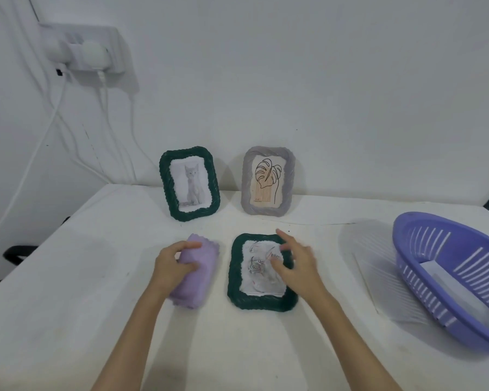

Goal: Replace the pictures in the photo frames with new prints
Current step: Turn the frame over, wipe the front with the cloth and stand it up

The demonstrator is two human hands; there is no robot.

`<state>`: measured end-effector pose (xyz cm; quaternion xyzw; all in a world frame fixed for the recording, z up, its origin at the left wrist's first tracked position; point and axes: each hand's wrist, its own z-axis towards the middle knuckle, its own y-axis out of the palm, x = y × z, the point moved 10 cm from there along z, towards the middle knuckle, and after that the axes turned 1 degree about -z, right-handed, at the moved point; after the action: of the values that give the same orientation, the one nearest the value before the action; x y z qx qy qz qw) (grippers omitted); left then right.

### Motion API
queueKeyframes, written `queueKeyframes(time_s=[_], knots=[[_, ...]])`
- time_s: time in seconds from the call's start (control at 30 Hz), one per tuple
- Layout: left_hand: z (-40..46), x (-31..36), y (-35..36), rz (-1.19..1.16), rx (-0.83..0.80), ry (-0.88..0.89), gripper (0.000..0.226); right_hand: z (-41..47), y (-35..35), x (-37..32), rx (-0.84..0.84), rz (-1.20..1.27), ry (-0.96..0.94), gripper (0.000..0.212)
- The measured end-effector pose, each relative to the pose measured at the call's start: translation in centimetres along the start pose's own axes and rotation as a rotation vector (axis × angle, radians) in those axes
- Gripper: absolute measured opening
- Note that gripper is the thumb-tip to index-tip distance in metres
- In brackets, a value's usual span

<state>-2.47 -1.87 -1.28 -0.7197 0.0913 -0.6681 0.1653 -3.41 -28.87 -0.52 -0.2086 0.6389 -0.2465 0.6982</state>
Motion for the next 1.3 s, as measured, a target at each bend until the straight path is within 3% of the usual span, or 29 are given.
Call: queueKeyframes(time_s=[0.1,0.3,0.43,0.57,0.63,0.73,0.83,0.9,1.13,1.3], knots=[[-1.1,1.4,2.3,-0.322,-0.056,0.009,0.038,-1.1,3.3,-3.1,-0.147,0.343,0.021,0.063],[-2.2,3.9,7.2,-0.57,-0.203,0.019,0.024,-0.8,2.4,-4.0,-0.049,0.426,0.051,0.063],[-2.1,4.7,6.5,-0.343,-0.142,0.149,0.027,-0.2,0.9,-2.2,-0.026,0.368,0.071,0.047],[-1.3,2.6,7.1,-0.134,-0.216,0.105,0.038,-0.6,2.2,-0.9,-0.201,-0.015,0.079,0.044],[-1.2,1.2,8.4,0.042,-0.337,0.062,0.065,-1.1,3.0,-0.2,-0.235,-0.372,0.067,0.05],[-1.4,-0.1,10.2,0.401,-0.486,0.079,0.122,-1.5,2.3,-1.2,-0.075,-0.658,0.004,0.062],[-1.4,-0.2,11.2,0.611,-0.502,0.178,0.145,-2.7,2.5,-3.5,0.152,-0.761,-0.189,0.041],[-1.3,-0.5,11.9,0.659,-0.519,0.235,0.155,-3.5,3.7,-3.6,0.168,-0.912,-0.236,0.025],[-0.8,-1.0,12.0,0.727,-0.523,0.287,0.132,-2.4,1.7,-2.2,0.266,-0.973,-0.176,0.03],[-0.7,-1.4,12.2,0.724,-0.557,0.308,0.141,1.8,2.6,-1.9,0.202,-1.0,-0.152,0.048]])
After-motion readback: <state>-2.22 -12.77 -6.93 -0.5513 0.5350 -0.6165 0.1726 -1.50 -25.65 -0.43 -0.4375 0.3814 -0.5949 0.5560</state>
